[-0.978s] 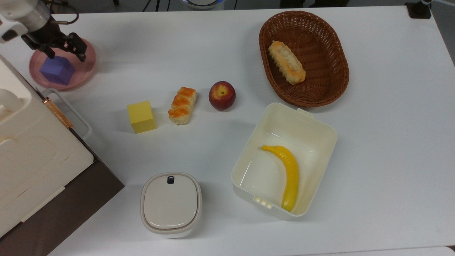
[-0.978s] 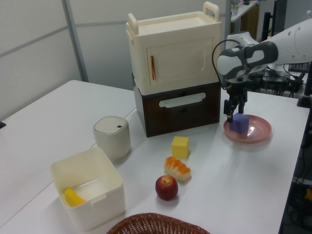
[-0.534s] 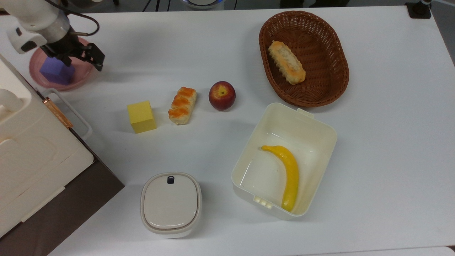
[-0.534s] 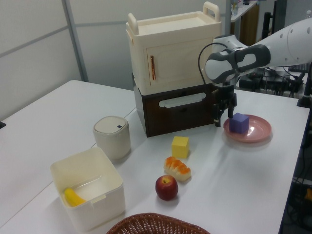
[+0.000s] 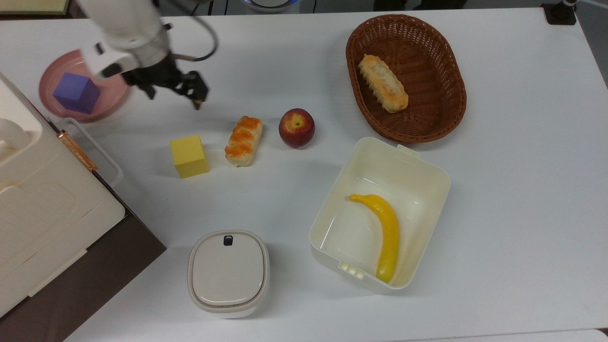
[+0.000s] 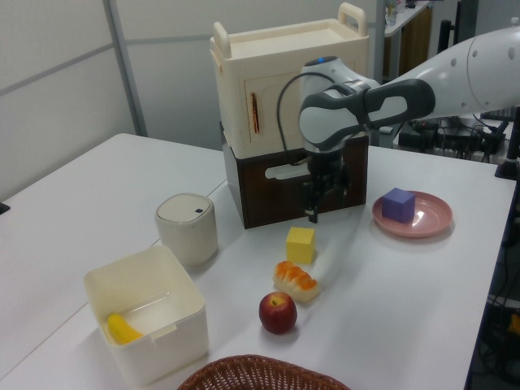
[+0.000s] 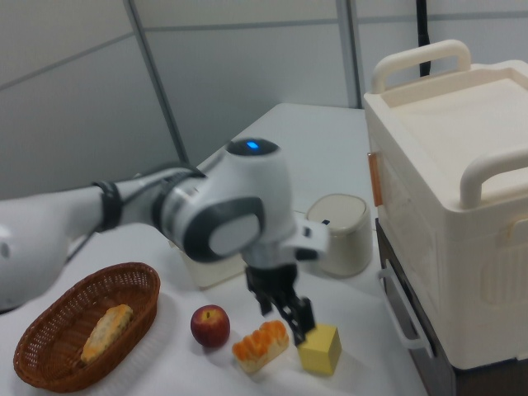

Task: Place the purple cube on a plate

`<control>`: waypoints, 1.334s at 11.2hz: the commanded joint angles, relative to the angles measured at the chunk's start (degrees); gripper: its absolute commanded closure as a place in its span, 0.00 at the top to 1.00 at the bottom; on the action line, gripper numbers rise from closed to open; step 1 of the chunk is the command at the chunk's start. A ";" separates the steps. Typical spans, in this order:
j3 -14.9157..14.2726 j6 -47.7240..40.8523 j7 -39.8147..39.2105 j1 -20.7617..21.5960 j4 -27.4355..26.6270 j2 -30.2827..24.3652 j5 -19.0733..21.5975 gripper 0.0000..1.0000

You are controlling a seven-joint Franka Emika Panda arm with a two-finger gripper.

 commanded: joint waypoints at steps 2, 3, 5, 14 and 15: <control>-0.75 -7.48 6.44 8.44 4.03 -5.14 -1.18 1.00; -0.75 -7.75 6.18 9.84 5.00 -6.28 -1.45 1.00; -0.75 -10.28 6.09 10.55 8.51 -6.29 -2.33 1.00; -1.01 -15.93 5.48 13.37 9.40 -9.19 -6.38 1.00; -1.10 -15.93 5.56 13.37 9.49 -9.19 -6.38 1.00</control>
